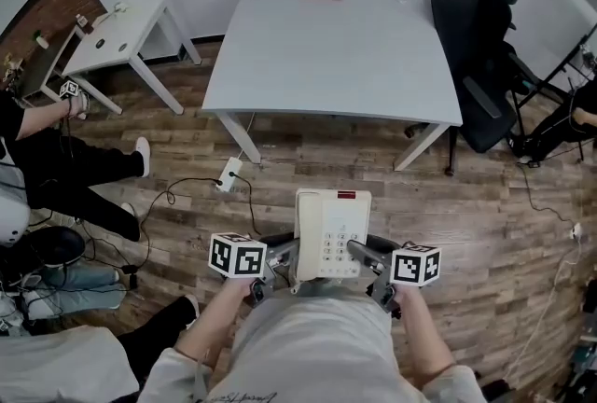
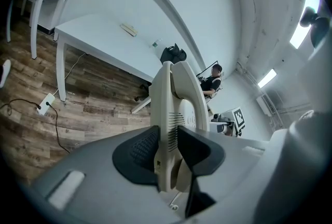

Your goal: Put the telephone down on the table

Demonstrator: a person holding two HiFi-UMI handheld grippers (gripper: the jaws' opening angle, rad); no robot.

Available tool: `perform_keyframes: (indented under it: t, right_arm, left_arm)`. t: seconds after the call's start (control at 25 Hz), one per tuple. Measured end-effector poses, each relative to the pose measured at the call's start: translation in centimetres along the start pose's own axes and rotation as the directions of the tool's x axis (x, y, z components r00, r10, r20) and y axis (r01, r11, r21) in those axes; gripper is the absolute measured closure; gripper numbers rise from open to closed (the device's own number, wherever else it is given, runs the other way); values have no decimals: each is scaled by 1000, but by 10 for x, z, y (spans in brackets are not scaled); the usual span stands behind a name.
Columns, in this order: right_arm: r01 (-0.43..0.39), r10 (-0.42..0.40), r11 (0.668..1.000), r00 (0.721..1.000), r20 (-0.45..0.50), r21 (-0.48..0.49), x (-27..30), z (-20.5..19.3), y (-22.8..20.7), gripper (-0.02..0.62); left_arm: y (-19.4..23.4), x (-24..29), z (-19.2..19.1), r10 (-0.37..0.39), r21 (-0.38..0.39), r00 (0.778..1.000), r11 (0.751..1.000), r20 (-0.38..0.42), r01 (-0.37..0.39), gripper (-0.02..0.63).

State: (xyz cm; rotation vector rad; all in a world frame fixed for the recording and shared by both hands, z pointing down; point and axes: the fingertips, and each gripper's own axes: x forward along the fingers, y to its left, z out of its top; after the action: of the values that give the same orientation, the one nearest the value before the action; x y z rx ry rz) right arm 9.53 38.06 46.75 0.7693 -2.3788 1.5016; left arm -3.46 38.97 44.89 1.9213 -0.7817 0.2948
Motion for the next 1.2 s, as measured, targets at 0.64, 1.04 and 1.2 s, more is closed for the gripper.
perform_keyframes:
  t: [0.64,1.04,1.2]
  right_arm:
    - [-12,11,998,1000,-1,-70,-2,12,-22,379]
    - [-34,32,996,999,-20,-84,-17,21,-38,378]
    - [-38,37,995,999,-23,-90,-16,27,-41,377]
  left_arm:
    - [5,25,0,-1,8,999,1000,44,0,474]
    - [-8,44,2,22,0,997,1000,72,-22,475]
    - [-7,47,7,27,2,997,1000,77,-28,474]
